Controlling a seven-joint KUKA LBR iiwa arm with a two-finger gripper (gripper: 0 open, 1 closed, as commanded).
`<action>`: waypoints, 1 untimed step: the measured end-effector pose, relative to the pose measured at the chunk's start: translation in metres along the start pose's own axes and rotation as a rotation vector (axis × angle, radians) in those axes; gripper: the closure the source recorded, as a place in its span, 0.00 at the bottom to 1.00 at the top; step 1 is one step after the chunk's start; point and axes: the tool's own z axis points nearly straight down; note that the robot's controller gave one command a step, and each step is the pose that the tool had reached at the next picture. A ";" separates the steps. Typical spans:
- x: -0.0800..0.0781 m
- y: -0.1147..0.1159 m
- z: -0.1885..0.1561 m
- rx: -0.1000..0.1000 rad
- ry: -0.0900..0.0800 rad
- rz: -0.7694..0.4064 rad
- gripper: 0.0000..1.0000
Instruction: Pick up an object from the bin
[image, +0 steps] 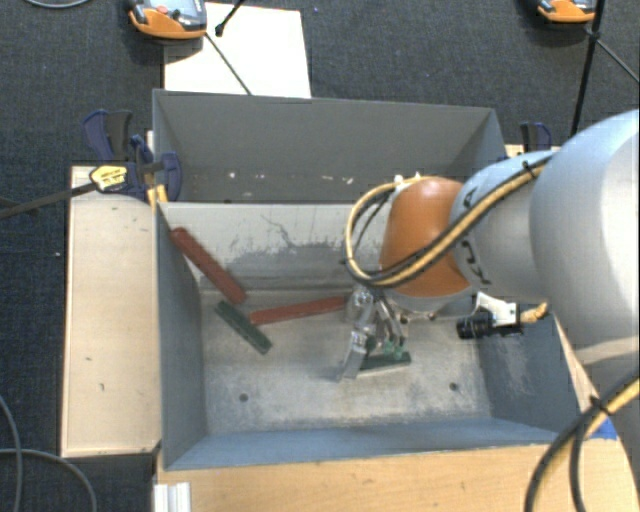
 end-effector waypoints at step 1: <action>0.001 0.000 0.001 0.001 0.002 0.000 0.00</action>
Offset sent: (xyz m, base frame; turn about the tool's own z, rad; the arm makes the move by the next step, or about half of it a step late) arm -0.0126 -0.0729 0.0262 0.1337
